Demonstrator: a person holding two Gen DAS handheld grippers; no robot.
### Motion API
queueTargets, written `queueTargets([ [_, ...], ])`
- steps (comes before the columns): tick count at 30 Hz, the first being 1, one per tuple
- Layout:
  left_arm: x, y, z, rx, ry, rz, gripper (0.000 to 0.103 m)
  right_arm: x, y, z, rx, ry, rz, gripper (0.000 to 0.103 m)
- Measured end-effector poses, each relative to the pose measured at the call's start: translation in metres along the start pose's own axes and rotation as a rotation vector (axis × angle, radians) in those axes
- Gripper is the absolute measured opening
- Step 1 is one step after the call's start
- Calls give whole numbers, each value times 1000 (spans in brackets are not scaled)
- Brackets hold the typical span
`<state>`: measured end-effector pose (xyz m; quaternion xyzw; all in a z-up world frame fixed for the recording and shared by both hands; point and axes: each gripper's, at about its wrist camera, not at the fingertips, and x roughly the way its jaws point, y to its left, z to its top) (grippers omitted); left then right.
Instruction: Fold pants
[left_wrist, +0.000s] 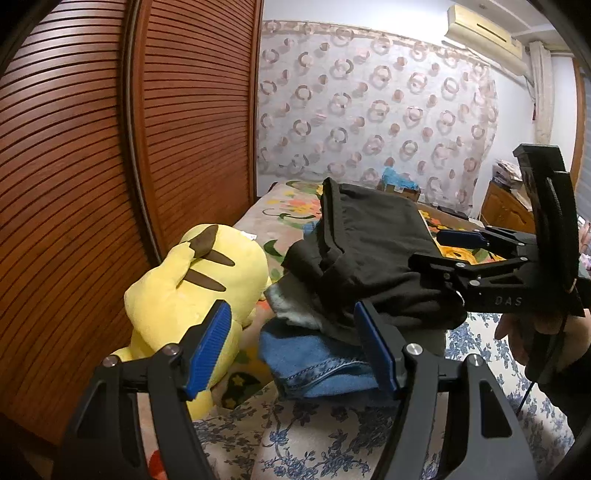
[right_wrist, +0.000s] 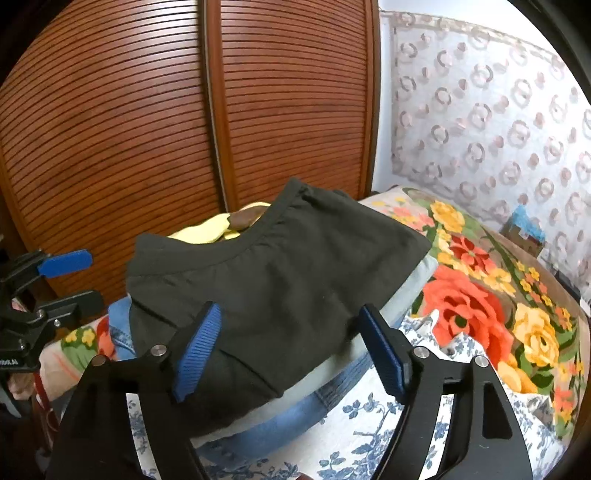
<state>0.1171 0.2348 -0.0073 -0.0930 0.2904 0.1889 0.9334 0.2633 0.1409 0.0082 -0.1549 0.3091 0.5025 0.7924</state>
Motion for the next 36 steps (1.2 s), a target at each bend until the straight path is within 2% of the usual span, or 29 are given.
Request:
queueTargets([
  [7, -6, 0, -4, 3, 0, 19, 69, -10, 6, -3, 15, -19, -8, 82],
  [18, -22, -3, -12, 17, -3, 0, 69, -33, 22, -15, 27, -40, -34, 84],
  [36, -61, -41, -37, 100, -20, -95, 69, -118, 41, -64, 94, -97, -137, 84],
])
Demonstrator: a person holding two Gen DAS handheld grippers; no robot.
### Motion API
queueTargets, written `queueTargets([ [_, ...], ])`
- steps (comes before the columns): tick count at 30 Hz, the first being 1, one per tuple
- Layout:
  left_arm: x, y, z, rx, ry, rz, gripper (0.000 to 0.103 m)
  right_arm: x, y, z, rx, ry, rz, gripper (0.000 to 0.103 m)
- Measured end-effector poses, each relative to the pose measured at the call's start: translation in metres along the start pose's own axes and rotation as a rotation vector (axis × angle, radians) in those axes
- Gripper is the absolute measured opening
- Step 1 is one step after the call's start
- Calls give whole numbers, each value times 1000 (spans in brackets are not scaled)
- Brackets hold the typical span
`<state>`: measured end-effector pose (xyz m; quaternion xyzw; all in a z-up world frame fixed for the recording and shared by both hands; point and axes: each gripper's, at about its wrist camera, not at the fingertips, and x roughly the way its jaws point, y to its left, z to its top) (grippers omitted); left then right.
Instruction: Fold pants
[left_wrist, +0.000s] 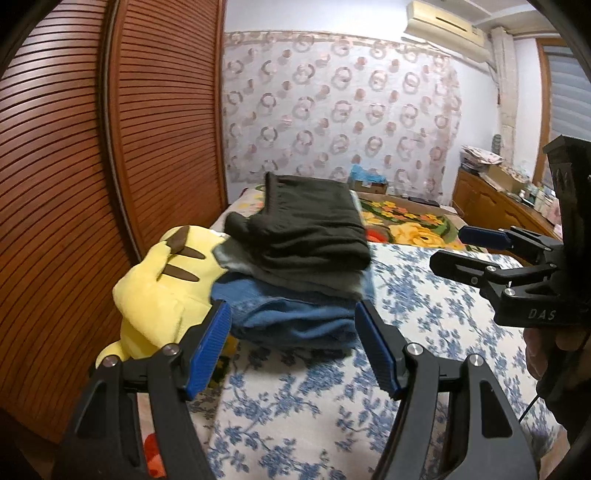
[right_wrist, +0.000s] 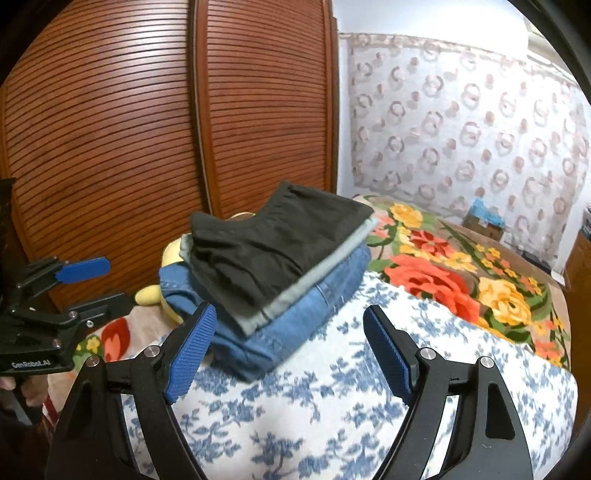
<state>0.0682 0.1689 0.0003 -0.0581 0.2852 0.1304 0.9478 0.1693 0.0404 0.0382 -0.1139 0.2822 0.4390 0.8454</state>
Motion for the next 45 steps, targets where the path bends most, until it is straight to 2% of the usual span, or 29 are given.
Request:
queueTargets([
  [23, -31, -90, -27, 133, -18, -185, 70, -128, -30, -91, 197, -27, -249, 84],
  [31, -45, -117, -35, 161, -11, -228, 70, -170, -38, -118, 257, -52, -331, 84],
  [45, -81, -160, -21, 213, -55, -286, 70, -234, -53, -144, 322, -83, -478, 84],
])
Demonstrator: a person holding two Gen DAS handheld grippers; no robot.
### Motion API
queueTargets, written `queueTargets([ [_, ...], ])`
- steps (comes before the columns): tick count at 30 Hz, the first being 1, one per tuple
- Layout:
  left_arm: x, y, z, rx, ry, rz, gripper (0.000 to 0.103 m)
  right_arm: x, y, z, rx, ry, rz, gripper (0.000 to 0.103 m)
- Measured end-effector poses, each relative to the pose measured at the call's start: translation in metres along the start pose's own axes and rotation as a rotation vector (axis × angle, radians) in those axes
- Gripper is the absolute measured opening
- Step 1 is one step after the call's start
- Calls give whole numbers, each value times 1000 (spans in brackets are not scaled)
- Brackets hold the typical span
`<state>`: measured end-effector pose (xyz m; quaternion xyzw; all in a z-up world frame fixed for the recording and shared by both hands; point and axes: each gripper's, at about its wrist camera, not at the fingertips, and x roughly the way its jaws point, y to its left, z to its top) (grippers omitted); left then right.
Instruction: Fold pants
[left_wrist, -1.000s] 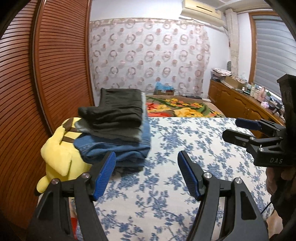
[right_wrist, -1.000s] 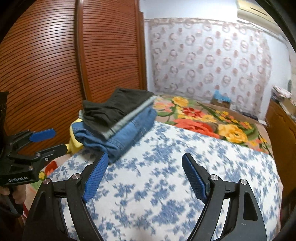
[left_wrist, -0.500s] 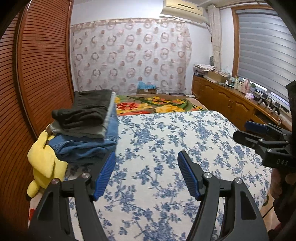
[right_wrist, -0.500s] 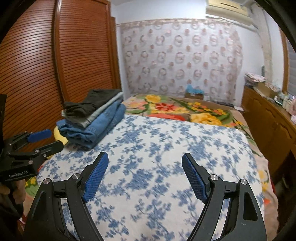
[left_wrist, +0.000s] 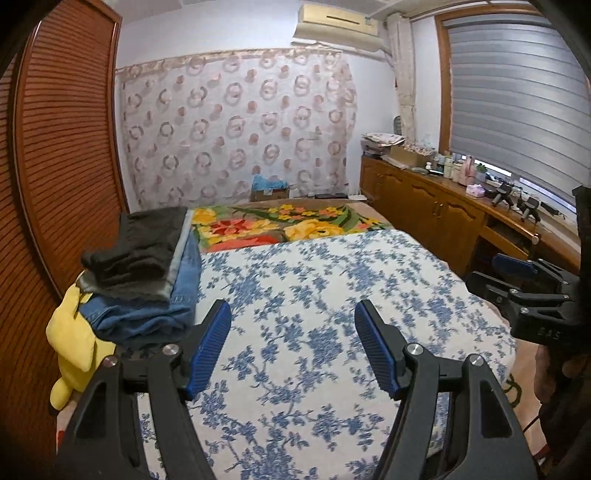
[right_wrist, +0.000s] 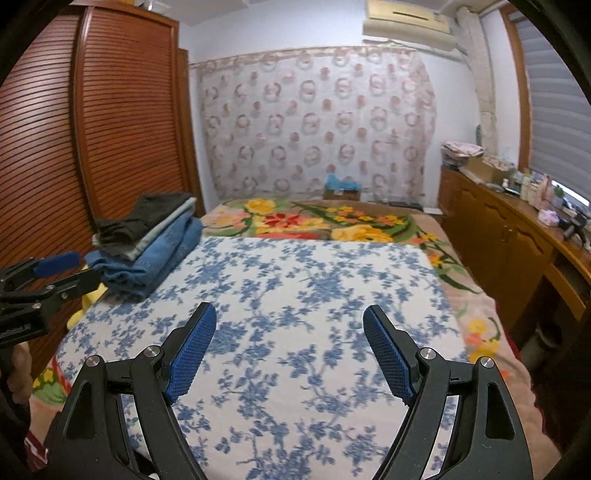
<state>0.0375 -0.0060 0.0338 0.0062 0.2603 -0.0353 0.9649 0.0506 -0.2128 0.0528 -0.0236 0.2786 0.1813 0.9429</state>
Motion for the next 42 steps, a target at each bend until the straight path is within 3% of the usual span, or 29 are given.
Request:
queueTargets([
  [8, -16, -13, 17, 0, -37, -13, 70, -20, -8, 10, 10, -35, -43, 84],
  [23, -47, -3, 33, -13, -119, 33, 70, -48, 0, 32, 18, -123, -36, 84],
  [42, -52, 9, 27, -26, -118, 61, 70, -60, 3, 37, 17, -156, -49, 84],
])
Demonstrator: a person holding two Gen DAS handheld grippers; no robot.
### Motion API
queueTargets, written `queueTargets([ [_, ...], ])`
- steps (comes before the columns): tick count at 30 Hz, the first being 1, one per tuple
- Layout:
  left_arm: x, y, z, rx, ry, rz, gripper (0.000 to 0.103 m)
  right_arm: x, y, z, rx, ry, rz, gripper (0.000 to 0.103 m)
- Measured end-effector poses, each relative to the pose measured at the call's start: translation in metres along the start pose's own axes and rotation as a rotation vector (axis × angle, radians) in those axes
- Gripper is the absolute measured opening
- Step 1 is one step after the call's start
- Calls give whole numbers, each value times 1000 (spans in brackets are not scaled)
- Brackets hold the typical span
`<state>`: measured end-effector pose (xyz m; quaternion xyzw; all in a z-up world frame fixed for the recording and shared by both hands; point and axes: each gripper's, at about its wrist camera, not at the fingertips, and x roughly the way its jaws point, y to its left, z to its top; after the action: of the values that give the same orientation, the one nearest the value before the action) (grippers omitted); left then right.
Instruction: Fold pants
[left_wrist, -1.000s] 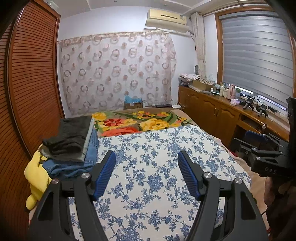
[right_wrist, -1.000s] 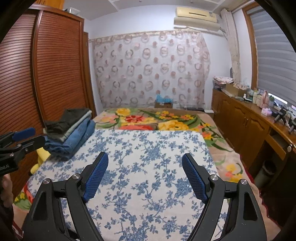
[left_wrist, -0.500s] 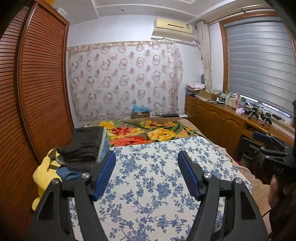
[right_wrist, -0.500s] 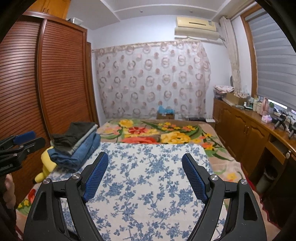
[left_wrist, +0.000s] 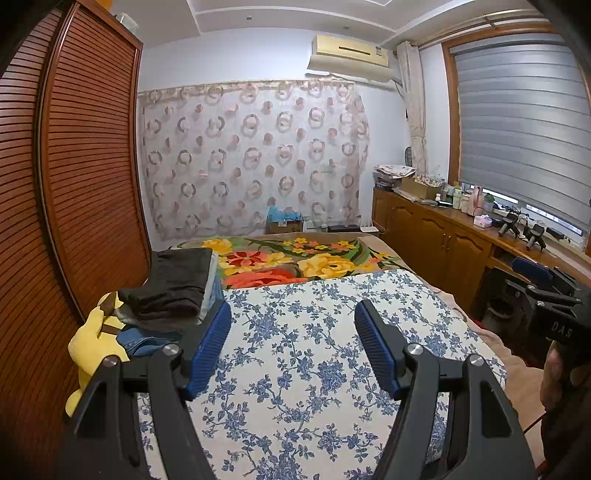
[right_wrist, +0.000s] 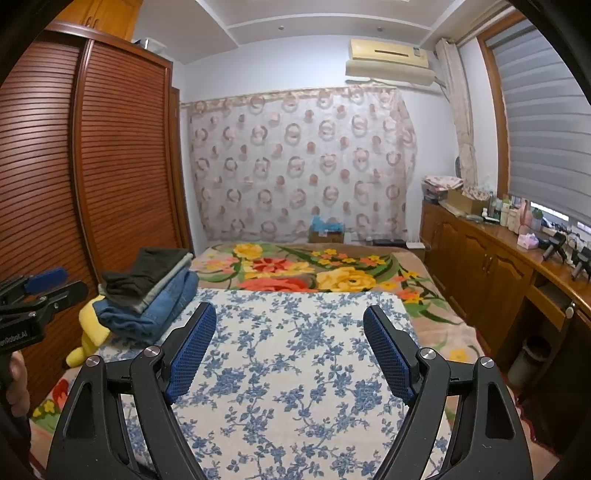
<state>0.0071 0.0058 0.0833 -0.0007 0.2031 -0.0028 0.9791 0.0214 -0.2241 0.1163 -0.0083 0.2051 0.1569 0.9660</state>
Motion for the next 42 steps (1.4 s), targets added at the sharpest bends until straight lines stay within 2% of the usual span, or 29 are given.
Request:
queueTargets([
  [42, 3, 0, -4, -7, 6, 1, 70, 4, -4, -1, 5, 5, -6, 84],
])
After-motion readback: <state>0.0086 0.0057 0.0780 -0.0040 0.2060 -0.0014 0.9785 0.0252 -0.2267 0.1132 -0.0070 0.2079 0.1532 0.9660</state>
